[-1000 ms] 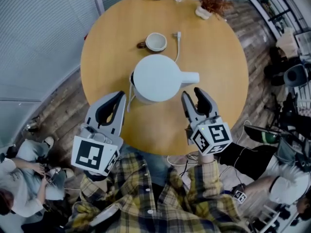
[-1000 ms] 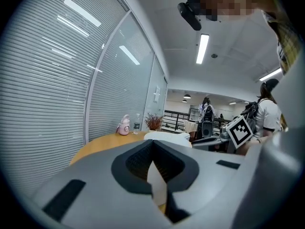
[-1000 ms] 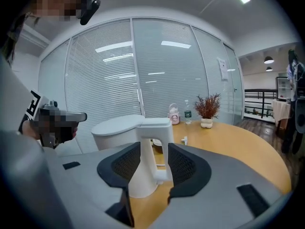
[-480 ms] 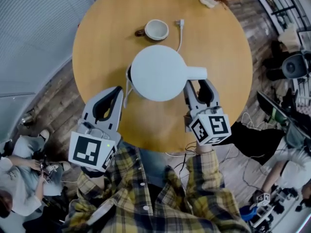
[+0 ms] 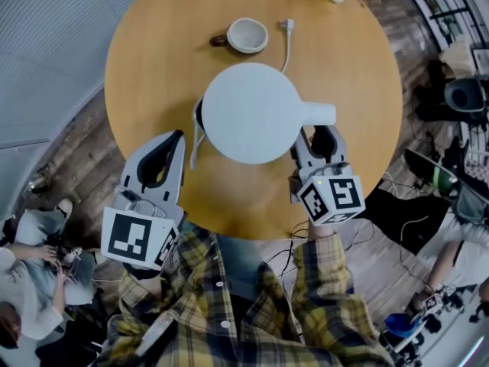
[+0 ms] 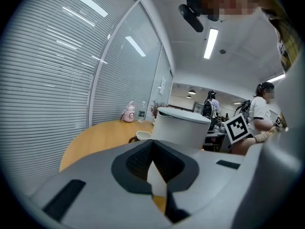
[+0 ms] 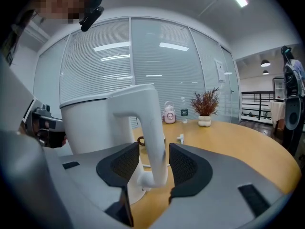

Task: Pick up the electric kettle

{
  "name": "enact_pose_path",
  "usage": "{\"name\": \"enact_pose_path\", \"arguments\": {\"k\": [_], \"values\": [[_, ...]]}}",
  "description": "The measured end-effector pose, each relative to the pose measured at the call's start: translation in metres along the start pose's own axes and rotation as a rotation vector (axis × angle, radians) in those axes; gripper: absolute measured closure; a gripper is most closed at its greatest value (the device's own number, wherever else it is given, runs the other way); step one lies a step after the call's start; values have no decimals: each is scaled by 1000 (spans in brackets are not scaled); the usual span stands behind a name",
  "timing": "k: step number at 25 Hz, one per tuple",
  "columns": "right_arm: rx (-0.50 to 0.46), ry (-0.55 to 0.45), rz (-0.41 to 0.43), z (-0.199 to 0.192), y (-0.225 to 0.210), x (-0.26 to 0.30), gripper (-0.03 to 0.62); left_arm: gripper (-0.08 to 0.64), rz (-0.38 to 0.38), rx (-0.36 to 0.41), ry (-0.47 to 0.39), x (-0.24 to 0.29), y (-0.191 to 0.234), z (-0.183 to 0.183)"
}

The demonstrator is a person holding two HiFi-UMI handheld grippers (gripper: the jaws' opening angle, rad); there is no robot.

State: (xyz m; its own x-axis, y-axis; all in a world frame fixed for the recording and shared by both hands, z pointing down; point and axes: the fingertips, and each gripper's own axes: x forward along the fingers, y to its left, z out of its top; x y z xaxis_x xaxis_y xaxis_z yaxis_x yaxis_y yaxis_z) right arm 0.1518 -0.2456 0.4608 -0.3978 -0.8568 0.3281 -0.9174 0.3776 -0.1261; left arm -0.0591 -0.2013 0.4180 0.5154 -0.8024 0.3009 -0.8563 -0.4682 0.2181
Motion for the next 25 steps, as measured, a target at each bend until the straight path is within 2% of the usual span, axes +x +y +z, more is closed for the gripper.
{"name": "enact_pose_path", "arguments": {"k": [21, 25], "values": [[-20, -113, -50, 13, -6, 34, 399, 558, 23, -28, 19, 3, 11, -17], [-46, -134, -52, 17, -3, 38, 437, 558, 21, -32, 18, 3, 11, -17]]}}
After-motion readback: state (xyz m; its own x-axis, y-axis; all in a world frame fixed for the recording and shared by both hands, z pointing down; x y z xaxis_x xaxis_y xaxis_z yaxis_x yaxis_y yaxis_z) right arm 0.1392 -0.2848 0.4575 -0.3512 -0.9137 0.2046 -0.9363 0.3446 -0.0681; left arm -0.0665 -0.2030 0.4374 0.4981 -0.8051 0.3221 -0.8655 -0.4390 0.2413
